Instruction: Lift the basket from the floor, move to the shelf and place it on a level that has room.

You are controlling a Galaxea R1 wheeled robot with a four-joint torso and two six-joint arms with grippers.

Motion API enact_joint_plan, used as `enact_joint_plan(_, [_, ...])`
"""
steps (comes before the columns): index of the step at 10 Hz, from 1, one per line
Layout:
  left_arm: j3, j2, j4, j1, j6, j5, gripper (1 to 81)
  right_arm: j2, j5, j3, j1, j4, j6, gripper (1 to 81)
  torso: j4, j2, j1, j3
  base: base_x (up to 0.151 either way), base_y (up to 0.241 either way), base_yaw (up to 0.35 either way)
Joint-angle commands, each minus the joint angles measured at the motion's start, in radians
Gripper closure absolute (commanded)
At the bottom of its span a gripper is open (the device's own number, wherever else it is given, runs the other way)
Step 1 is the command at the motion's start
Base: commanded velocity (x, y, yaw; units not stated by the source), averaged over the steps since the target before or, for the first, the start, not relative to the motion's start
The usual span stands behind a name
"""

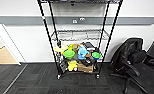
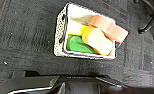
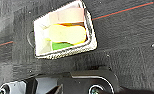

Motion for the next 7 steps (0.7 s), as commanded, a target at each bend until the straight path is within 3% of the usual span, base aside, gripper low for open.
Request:
enact_joint_plan(1, [-0.05, 0.027, -0.019, -0.117, 0.0, 0.096, 1.0, -0.032, -0.045, 0.004, 0.058, 0.001, 0.003, 1.0, 0.0, -0.095, 0.061, 0.0, 0.0, 0.0, 0.0])
enact_joint_plan(2, [-0.089, 0.049, -0.022, -0.125, 0.0, 0.122, 1.0, -0.032, -0.045, 0.001, 0.059, 0.002, 0.008, 1.0, 0.0, -0.129, 0.082, 0.0, 0.0, 0.0, 0.0])
enact_joint_plan(3, [-0.101, 0.065, -0.019, -0.125, 0.002, 0.122, 1.0, -0.032, -0.045, -0.001, 0.065, 0.002, 0.014, 1.0, 0.0, -0.164, 0.105, -0.093, 0.0, 0.0, 0.0])
enact_joint_plan(5, [-0.115, 0.069, -0.022, -0.125, 0.002, 0.122, 1.0, -0.03, -0.047, -0.005, 0.082, 0.002, 0.014, 1.0, 0.0, -0.213, 0.136, -0.117, 0.0, 0.0, 0.0])
enact_joint_plan(7, [-0.113, 0.074, -0.022, -0.127, 0.002, 0.122, 1.0, -0.032, -0.047, -0.008, 0.101, 0.002, 0.014, 1.0, 0.0, -0.277, 0.176, -0.177, 0.0, 0.0, 0.0])
